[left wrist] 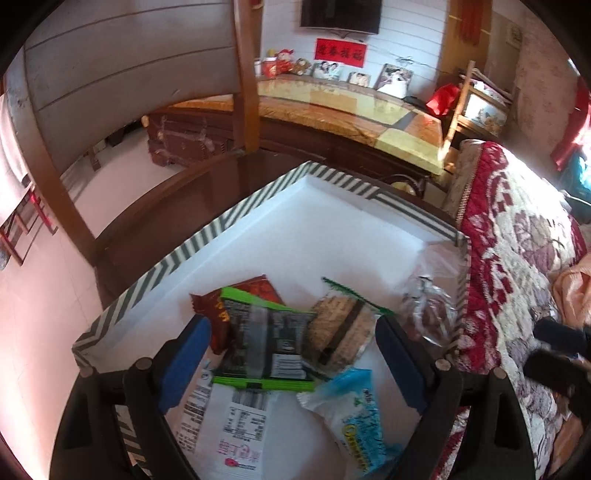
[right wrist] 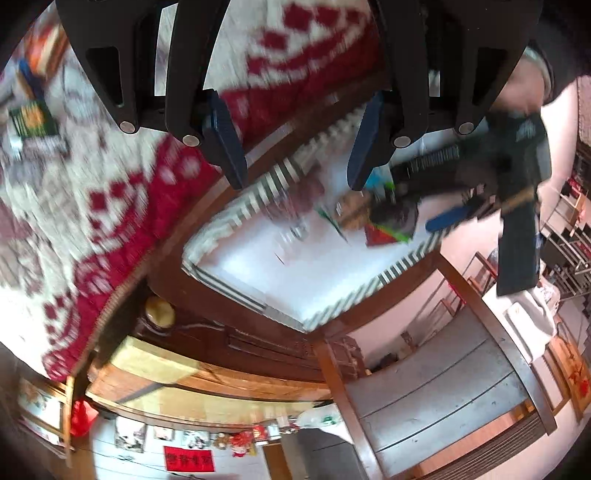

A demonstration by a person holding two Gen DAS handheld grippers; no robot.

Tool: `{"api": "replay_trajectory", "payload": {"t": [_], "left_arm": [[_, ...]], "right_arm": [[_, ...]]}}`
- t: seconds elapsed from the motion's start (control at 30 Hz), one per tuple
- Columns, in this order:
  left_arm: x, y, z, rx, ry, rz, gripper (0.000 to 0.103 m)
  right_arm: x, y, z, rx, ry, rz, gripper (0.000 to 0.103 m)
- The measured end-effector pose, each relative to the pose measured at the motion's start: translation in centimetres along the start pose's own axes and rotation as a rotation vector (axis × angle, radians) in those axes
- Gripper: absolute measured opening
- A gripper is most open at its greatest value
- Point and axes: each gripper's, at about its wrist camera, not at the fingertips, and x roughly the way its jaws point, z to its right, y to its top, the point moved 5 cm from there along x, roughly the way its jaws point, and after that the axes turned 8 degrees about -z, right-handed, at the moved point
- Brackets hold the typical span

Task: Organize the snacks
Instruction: 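Move both grippers back over the snack pile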

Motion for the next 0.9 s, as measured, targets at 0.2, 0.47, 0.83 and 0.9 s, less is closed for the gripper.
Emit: {"api": "replay_trajectory", "payload": {"t": [0.2, 0.47, 0.83, 0.9], "left_arm": [[-1.3, -0.5, 1.9, 0.059, -0.032, 0.039, 0.093], [-2.0, -3.5, 6.5, 0.141, -0.083, -0.025, 0.095], [-4.1, -6.9, 14.9, 0.308, -0.139, -0.022, 0.095], [-4.2, -7.4, 16.5, 0.332, -0.158, -0.029, 0.095]], "right_arm": [[-2.7, -5.4, 3.4, 0.08, -0.04, 0.002, 0.057], [-6.4, -10.6, 7.5, 0.191, -0.115, 0.046, 0.057], [-9.4, -15.6, 11.5, 0.287, -0.185, 0.067, 0.057], [-10.2, -16.4, 12.3, 0.299, -0.2, 0.073, 0.057]]}}
